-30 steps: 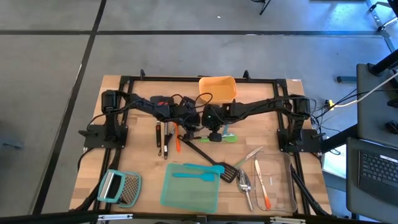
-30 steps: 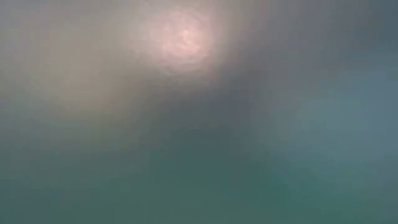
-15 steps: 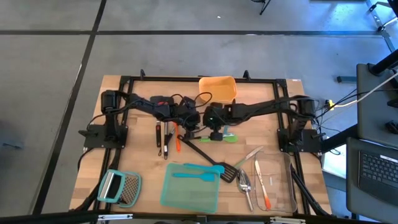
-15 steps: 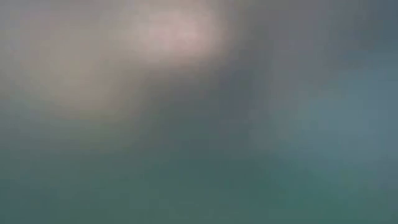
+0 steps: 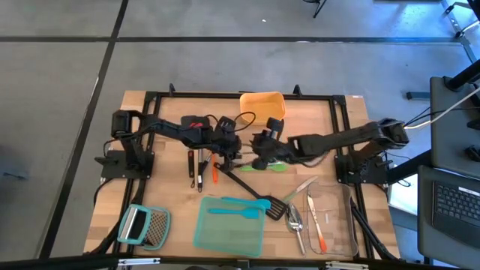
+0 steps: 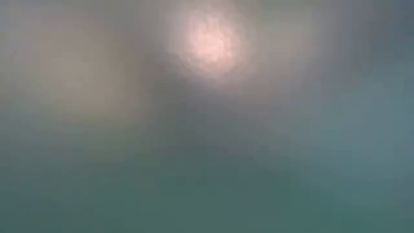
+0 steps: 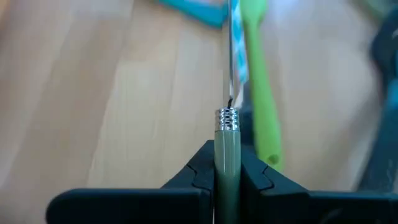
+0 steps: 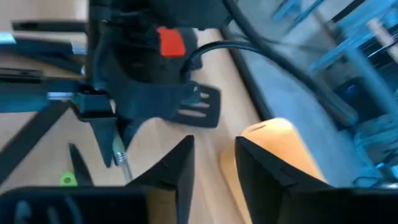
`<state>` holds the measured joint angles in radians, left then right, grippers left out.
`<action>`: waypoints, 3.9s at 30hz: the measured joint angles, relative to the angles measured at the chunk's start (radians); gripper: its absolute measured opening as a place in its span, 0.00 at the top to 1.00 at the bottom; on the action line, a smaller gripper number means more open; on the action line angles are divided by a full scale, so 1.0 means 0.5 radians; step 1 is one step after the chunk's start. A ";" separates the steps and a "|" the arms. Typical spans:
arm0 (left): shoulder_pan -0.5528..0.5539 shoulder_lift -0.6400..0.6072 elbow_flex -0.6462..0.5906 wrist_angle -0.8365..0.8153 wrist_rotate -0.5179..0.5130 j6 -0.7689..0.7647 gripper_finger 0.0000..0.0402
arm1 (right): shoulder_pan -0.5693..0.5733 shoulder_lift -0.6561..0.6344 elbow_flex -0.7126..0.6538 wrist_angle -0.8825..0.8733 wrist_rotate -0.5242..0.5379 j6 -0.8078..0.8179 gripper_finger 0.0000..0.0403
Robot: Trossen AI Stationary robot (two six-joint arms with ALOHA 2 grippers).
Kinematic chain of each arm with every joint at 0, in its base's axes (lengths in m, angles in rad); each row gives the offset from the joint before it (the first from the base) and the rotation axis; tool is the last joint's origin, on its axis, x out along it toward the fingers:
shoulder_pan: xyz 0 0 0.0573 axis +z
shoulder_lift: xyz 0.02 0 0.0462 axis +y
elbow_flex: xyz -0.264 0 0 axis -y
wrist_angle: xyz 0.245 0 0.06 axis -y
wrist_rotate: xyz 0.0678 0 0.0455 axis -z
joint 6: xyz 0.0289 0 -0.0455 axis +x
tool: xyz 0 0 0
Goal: Pick & Place Kitchen Items
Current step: Put the green table knife into the transparent bin
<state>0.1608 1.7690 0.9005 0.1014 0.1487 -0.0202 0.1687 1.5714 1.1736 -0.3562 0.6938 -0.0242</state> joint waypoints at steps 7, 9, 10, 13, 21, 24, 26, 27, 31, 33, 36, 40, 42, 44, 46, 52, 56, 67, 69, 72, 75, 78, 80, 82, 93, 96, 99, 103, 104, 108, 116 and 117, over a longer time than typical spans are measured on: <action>-0.047 -0.238 -0.114 0.383 -0.080 -0.099 0.96 | 0.339 -0.171 -0.001 0.002 0.455 0.055 0.60; -0.050 -0.326 -0.210 0.593 -0.103 -0.110 0.96 | 0.432 -0.211 0.000 -0.006 0.567 0.084 0.57; -0.052 -0.374 -0.264 0.687 -0.105 -0.123 0.96 | 0.473 -0.225 0.000 -0.002 0.619 0.093 0.56; -0.071 -0.503 -0.454 1.032 -0.109 -0.129 0.96 | 0.595 -0.245 0.000 0.002 0.779 0.132 0.54; -0.169 -0.734 -0.913 2.255 0.027 -0.055 0.96 | 0.703 -0.247 0.000 0.288 0.946 0.075 0.50; -0.155 -0.762 -0.922 2.526 0.230 -0.181 0.96 | 0.667 -0.247 -0.001 0.515 0.781 -0.078 0.50; -0.147 -0.768 -0.890 2.615 0.322 -0.228 0.96 | 0.641 -0.247 0.000 0.722 0.576 -0.215 0.50; -0.147 -0.768 -0.866 2.642 0.349 -0.245 0.96 | 0.629 -0.247 0.000 0.834 0.454 -0.299 0.50; -0.140 -0.767 -0.735 2.681 0.484 -0.344 0.96 | 0.619 -0.247 0.000 1.235 0.086 -0.603 0.50; -0.140 -0.767 -0.649 2.682 0.501 -0.426 0.96 | 0.621 -0.247 0.000 1.411 0.069 -0.712 0.50; -0.172 -0.768 -0.527 2.652 0.556 -0.481 0.96 | 0.618 -0.247 0.000 1.626 0.044 -0.812 0.50; -0.229 -0.767 -0.443 2.410 0.595 -0.461 0.96 | 0.539 -0.247 0.000 1.801 -0.309 -0.818 0.50; -0.256 -0.767 -0.417 2.295 0.577 -0.377 0.96 | 0.487 -0.247 0.000 1.834 -0.529 -0.740 0.50; -0.275 -0.767 -0.392 2.201 0.533 -0.305 0.96 | 0.440 -0.247 0.000 1.849 -0.613 -0.579 0.50; -0.284 -0.767 -0.383 2.154 0.501 -0.282 0.96 | 0.402 -0.247 0.000 1.845 -0.605 -0.472 0.50; -0.295 -0.767 -0.378 2.152 0.531 -0.267 0.96 | 0.315 -0.203 -0.002 1.821 -0.575 -0.337 0.50; -0.292 -0.767 -0.362 2.135 0.568 -0.266 0.96 | 0.282 -0.181 0.000 1.828 -0.612 -0.262 0.50; -0.308 -0.767 -0.302 1.955 0.577 -0.178 0.96 | 0.225 -0.150 0.132 1.546 -0.819 -0.135 0.50; -0.293 -0.767 -0.302 1.921 0.577 -0.171 0.96 | 0.223 -0.126 0.204 1.447 -0.819 -0.123 0.50; -0.276 -0.753 -0.302 1.930 0.577 -0.172 0.96 | 0.223 -0.072 0.291 1.401 -0.820 -0.128 0.50; -0.277 -0.747 -0.302 1.925 0.576 -0.162 0.96 | 0.224 -0.012 0.344 1.393 -0.820 -0.152 0.50; -0.277 -0.738 -0.302 1.927 0.576 -0.161 0.96 | 0.207 0.040 0.366 1.377 -0.819 -0.172 0.50; -0.277 -0.738 -0.302 1.928 0.576 -0.159 0.96 | 0.196 0.058 0.377 1.372 -0.819 -0.163 0.51; -0.277 -0.738 -0.302 1.928 0.576 -0.156 0.96 | 0.189 0.066 0.381 1.374 -0.815 -0.160 0.52; -0.277 -0.738 -0.302 1.926 0.588 -0.141 0.96 | 0.201 0.066 0.382 1.349 -0.813 -0.122 0.86; -0.275 -0.738 -0.302 1.912 0.554 -0.141 0.96 | 0.209 0.066 0.384 1.329 -0.726 -0.130 0.97; -0.274 -0.738 -0.302 1.878 0.470 -0.144 0.93 | 0.259 0.066 0.384 1.320 -0.474 -0.189 0.99; -0.271 -0.738 -0.302 1.843 0.417 -0.177 0.84 | 0.328 0.066 0.402 1.292 -0.259 -0.315 0.99; -0.266 -0.738 -0.302 1.830 0.417 -0.163 0.82 | 0.344 0.066 0.423 1.263 -0.221 -0.333 0.99; -0.260 -0.745 -0.302 1.761 0.401 -0.147 0.72 | 0.398 0.066 0.517 1.125 -0.100 -0.348 0.99; -0.222 -0.868 -0.302 1.411 0.085 -0.067 0.49 | 0.503 0.066 0.762 0.600 0.255 -0.195 1.00; -0.224 -0.883 -0.302 1.354 -0.007 -0.031 0.46 | 0.511 0.066 0.782 0.543 0.319 -0.169 1.00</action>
<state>0.0490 1.3274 0.7494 0.7782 0.1452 -0.0355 0.4244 1.6043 1.5648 -0.0849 0.8531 -0.1085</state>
